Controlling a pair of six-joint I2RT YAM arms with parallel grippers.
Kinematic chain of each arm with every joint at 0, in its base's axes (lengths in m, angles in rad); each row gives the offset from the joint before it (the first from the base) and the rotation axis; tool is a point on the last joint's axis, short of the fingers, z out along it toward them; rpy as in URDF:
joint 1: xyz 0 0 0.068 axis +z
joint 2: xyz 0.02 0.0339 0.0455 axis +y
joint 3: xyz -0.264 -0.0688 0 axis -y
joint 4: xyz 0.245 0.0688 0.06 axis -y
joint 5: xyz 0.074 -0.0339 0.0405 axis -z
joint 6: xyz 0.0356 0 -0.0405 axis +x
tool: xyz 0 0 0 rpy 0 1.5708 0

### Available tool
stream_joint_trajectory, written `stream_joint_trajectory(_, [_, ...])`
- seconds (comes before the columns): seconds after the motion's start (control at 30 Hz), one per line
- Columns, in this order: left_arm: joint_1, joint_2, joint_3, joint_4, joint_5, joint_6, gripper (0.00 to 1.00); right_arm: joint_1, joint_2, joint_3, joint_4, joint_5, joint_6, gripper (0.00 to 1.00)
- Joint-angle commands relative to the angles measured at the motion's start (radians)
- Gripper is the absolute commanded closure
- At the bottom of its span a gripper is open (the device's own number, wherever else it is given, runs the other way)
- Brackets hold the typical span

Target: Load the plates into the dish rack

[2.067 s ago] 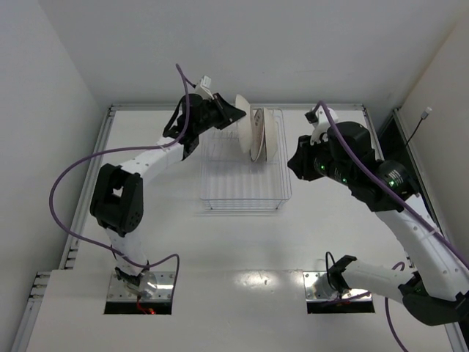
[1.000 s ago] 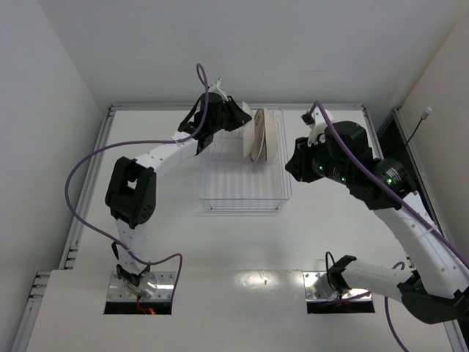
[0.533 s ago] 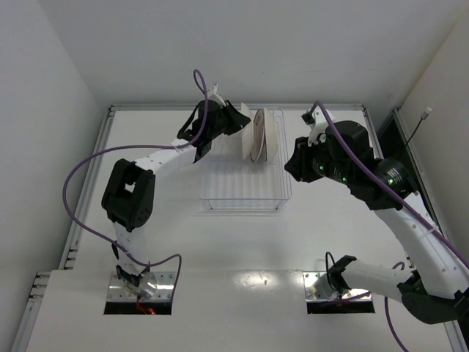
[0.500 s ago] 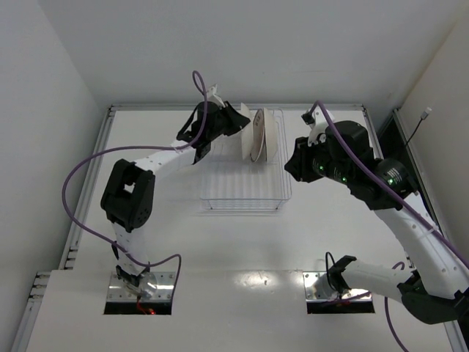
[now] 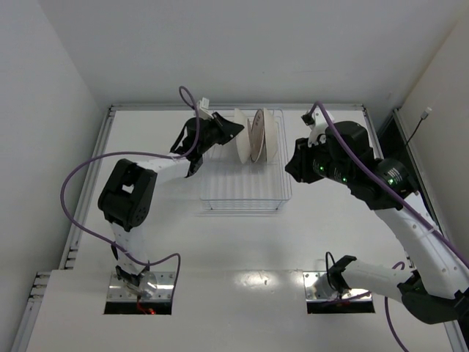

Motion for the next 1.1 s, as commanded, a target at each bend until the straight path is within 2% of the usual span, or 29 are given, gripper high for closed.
stream_joint_trajectory(0.0, [0.004,-0.019,-0.025,0.133,0.087,-0.08,1.0,-0.005,0.001,0.027,0.012,-0.01,-0.007,0.8])
stream_joint_trajectory(0.17, [0.004,-0.008,0.005,0.089,0.099,-0.08,1.0,-0.005,-0.008,0.027,0.012,-0.01,-0.007,0.8])
stream_joint_trajectory(0.27, [0.004,0.002,0.061,0.017,0.11,-0.056,0.97,-0.005,-0.008,0.027,0.012,-0.019,-0.007,0.71])
stream_joint_trajectory(0.3, [-0.005,0.003,0.09,-0.005,0.11,-0.045,0.89,-0.005,-0.008,0.018,0.012,-0.019,-0.007,0.69])
stream_joint_trajectory(0.53, [-0.047,0.012,0.242,-0.224,0.087,0.074,0.53,-0.005,-0.008,0.018,0.012,-0.028,0.002,0.63])
stream_joint_trajectory(0.63, [-0.047,0.021,0.277,-0.257,0.087,0.093,0.34,-0.005,-0.008,0.018,0.022,-0.028,0.002,0.62])
stream_joint_trajectory(0.67, [-0.047,0.021,0.278,-0.257,0.096,0.093,0.32,-0.005,-0.008,0.018,0.022,-0.028,0.002,0.62])
stream_joint_trajectory(0.7, [-0.047,0.021,0.278,-0.257,0.096,0.093,0.25,-0.005,-0.008,0.018,0.022,-0.028,0.002,0.62])
stream_joint_trajectory(0.83, [-0.047,0.021,0.29,-0.266,0.116,0.093,0.09,-0.005,-0.017,0.018,0.022,-0.037,0.002,0.54])
stream_joint_trajectory(0.93, [-0.047,0.021,0.311,-0.304,0.135,0.102,0.07,-0.005,-0.027,0.027,0.022,-0.037,0.011,0.48])
stream_joint_trajectory(1.07, [-0.047,0.012,0.29,-0.343,0.145,0.113,0.07,-0.005,-0.027,0.027,0.022,-0.037,0.011,0.45])
